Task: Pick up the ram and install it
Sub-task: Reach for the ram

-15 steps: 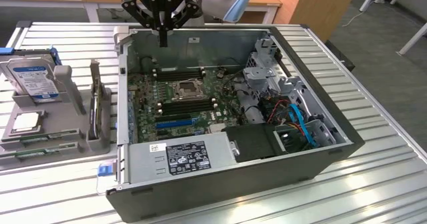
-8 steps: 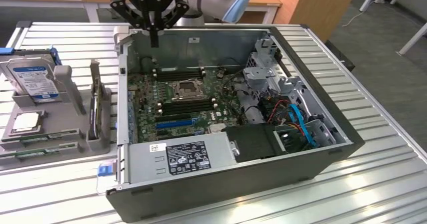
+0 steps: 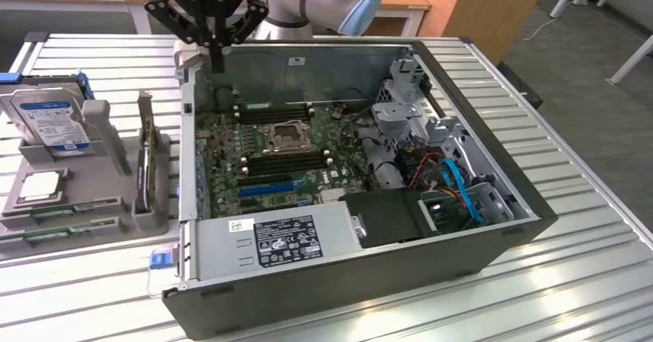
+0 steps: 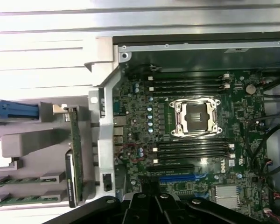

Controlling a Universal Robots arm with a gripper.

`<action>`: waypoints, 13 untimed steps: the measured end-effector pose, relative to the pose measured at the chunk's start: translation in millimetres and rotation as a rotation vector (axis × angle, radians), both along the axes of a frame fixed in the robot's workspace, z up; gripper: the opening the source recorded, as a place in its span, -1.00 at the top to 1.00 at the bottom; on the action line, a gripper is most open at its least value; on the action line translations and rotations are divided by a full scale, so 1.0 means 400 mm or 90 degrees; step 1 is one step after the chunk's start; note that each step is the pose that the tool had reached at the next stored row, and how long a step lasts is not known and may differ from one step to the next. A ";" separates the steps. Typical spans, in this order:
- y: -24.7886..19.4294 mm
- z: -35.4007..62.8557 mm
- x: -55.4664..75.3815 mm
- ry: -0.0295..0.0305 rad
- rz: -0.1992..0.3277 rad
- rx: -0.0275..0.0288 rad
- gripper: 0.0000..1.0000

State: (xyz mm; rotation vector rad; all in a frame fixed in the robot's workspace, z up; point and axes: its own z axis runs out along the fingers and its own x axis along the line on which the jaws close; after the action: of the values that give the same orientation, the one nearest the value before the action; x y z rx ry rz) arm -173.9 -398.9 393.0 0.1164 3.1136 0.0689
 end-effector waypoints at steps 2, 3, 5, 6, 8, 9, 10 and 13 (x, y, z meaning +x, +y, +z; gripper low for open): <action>0.000 0.000 -0.013 0.0000 0.000 0.0000 0.80; 0.000 0.000 -0.020 0.0000 0.000 0.0000 0.80; 0.000 0.000 -0.033 0.0000 0.000 0.0000 0.80; 0.000 0.000 -0.039 0.0000 0.000 0.0000 0.80; 0.000 0.000 -0.052 0.0000 0.000 -0.0001 0.80; 0.000 -0.001 -0.058 0.0000 0.000 -0.0001 0.80; 0.000 -0.001 -0.064 0.0000 0.000 0.0000 0.80; 0.000 -0.001 -0.082 0.0000 0.000 0.0000 0.80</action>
State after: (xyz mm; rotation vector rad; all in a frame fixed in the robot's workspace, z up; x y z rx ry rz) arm -206.5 -398.9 392.6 0.1165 3.1137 0.0688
